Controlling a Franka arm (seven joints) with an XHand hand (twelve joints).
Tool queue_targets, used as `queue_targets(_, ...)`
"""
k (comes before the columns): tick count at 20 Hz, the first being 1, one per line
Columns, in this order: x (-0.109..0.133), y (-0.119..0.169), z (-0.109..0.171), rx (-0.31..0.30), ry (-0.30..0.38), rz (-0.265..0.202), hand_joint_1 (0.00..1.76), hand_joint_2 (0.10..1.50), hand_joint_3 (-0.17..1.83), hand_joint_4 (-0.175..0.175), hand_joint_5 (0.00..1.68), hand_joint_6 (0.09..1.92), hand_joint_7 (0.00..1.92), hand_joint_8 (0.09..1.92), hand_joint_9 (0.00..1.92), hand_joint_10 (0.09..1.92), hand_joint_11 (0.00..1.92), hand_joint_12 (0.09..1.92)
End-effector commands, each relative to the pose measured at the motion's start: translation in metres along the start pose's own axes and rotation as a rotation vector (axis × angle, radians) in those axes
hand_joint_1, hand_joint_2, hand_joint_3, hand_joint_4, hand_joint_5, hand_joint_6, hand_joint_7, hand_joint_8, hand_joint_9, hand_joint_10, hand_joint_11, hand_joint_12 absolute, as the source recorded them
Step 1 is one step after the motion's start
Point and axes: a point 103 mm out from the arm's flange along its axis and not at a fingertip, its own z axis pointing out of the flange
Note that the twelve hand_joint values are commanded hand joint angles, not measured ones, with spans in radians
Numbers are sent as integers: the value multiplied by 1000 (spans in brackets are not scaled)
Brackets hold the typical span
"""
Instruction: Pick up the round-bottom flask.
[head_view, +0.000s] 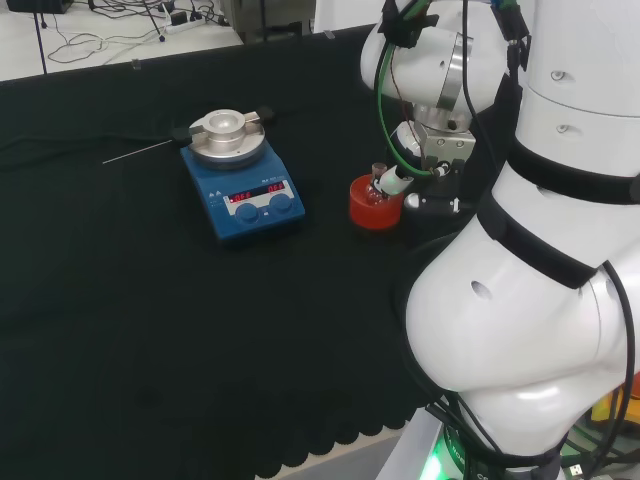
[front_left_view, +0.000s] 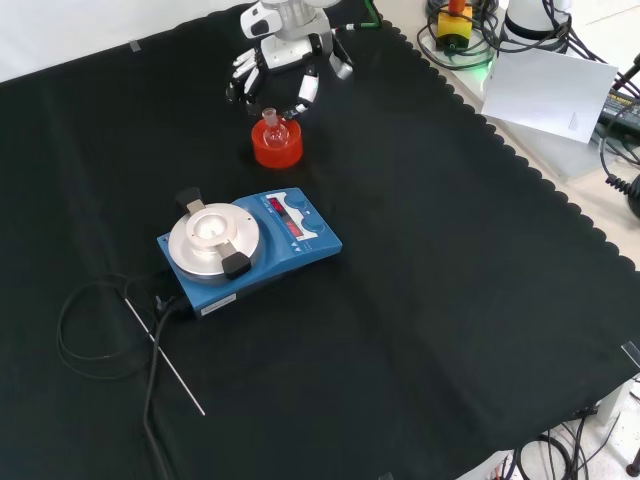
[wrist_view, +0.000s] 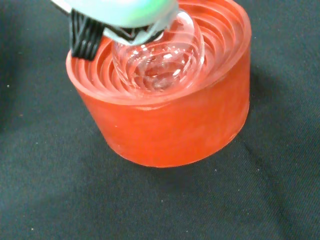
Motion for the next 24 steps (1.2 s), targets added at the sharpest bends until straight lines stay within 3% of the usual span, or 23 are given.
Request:
queue_targets(1,3,6,1,4,-10,-3,992,595,756,-91,755,755,267,702,466,683,223,1382)
queue_targets(24,5,16,1,10,-25,-2,960,629,751,-104,821,793,270,708,483,687,247,1383)
